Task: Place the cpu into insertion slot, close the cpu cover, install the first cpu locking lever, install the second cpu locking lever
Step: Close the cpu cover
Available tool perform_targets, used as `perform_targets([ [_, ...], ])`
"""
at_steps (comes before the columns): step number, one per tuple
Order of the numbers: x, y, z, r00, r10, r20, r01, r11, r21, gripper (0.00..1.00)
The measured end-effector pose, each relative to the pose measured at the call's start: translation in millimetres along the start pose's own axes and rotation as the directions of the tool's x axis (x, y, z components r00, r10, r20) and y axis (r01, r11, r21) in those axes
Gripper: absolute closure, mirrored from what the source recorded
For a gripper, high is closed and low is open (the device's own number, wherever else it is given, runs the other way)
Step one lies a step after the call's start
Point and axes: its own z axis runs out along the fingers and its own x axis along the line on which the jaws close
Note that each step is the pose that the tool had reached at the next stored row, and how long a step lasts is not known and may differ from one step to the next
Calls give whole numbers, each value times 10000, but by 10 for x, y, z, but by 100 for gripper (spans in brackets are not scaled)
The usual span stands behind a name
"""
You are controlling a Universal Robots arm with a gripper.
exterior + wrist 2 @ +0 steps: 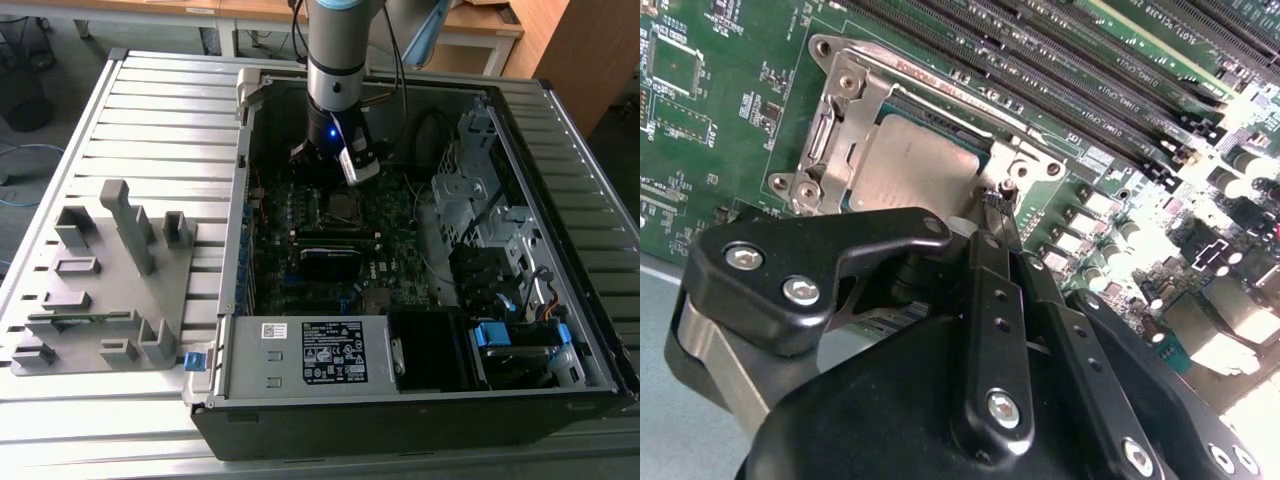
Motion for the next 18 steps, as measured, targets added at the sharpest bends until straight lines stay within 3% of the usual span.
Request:
perform_targets([
  [18, 8, 5, 45, 10000, -2, 7, 2, 10000, 0, 89],
])
